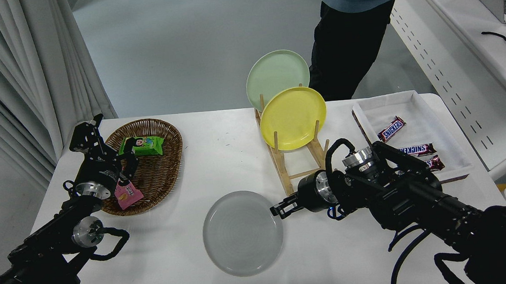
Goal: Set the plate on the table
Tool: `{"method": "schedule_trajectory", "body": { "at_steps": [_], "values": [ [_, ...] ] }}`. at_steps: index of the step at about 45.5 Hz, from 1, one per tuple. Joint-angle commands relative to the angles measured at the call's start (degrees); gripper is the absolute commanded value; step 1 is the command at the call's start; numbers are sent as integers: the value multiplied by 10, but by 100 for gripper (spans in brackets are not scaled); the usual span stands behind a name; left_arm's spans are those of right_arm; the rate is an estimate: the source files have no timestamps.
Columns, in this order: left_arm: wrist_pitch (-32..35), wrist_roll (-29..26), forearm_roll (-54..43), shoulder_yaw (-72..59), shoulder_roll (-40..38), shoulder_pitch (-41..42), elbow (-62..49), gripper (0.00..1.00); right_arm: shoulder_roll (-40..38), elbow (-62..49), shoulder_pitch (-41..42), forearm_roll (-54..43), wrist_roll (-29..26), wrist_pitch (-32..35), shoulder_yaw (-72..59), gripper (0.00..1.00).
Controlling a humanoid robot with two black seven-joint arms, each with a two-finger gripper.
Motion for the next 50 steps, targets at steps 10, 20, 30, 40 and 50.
{"method": "schedule_trajectory", "body": {
  "at_steps": [10, 20, 30, 40, 50],
  "values": [
    [0, 0, 0, 0, 0, 0, 0, 100, 0, -3, -1, 5, -2, 0, -21, 0],
    [1, 0, 0, 0, 0, -1, 0, 100, 0, -3, 1, 5, -3, 0, -21, 0],
    [1, 0, 0, 0, 0, -1, 0, 100, 0, -3, -5, 5, -2, 0, -21, 0],
    [1, 0, 0, 0, 0, 0, 0, 100, 0, -3, -2, 1, -1, 0, -20, 0],
    [0, 0, 0, 0, 0, -1, 0, 100, 0, -2, -5, 0, -1, 0, -21, 0]
  ]
}}
